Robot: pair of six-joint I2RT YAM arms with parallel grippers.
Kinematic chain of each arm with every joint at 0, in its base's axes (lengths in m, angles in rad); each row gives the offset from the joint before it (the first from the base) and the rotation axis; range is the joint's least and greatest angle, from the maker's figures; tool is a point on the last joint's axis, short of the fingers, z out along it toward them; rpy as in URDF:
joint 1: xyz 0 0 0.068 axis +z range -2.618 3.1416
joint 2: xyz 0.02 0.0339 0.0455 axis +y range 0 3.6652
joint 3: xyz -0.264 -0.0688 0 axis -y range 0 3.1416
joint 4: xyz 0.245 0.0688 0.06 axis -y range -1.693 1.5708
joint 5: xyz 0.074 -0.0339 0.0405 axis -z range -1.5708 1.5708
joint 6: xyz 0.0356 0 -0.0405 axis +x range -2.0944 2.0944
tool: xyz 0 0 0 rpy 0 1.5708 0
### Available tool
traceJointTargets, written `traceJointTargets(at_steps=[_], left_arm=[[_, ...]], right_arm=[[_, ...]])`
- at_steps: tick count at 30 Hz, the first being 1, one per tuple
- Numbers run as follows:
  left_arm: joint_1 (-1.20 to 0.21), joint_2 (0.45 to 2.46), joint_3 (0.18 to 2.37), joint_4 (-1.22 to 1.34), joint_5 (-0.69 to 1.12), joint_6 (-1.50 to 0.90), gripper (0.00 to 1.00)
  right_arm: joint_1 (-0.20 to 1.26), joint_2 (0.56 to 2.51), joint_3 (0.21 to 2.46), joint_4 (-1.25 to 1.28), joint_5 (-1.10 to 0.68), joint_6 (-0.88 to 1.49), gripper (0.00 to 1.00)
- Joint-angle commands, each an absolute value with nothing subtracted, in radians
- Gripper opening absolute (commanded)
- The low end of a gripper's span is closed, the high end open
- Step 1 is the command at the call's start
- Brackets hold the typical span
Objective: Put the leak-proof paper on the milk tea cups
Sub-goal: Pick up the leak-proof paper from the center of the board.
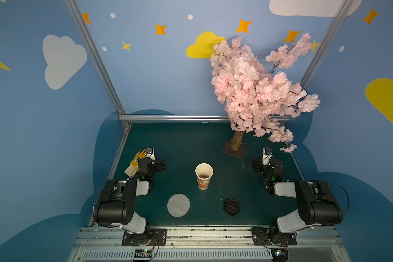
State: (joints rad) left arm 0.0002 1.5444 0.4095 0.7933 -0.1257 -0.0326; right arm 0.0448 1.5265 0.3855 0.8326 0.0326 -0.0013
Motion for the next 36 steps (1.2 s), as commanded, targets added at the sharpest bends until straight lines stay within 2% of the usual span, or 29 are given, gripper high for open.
traceJointTargets(at_steps=[1,14,17,20,24,29,31,33,36], left_arm=[[0.004,1.534,0.415,0.777,-0.073,-0.012,1.00],[0.013,1.532,0.413,0.778,-0.059,-0.015,1.00],[0.026,1.529,0.409,0.778,-0.031,-0.021,1.00],[0.025,1.488,0.380,0.818,0.083,0.022,1.00],[-0.005,1.294,0.462,0.486,0.000,-0.007,1.00],[-0.006,1.120,0.527,0.201,-0.150,-0.268,1.00],[-0.005,1.051,0.520,0.106,-0.158,-0.393,1.00],[-0.005,0.988,0.495,0.024,-0.152,-0.510,1.00],[-0.003,0.886,0.430,-0.090,-0.105,-0.664,1.00]], right_arm=[[0.045,1.527,0.398,0.835,0.024,-0.006,0.85],[0.043,1.526,0.398,0.835,0.024,-0.006,0.85],[0.043,1.508,0.395,0.834,0.070,0.009,0.85],[0.043,1.396,0.406,0.708,0.125,0.034,0.85],[0.042,1.226,0.493,0.389,0.174,0.136,0.85],[0.039,1.148,0.663,-0.041,0.127,0.411,0.85],[0.042,1.112,0.722,-0.235,0.018,0.531,0.84],[0.053,1.066,0.679,-0.237,-0.170,0.601,0.76],[0.110,0.971,0.580,-0.259,-0.272,0.703,0.72]])
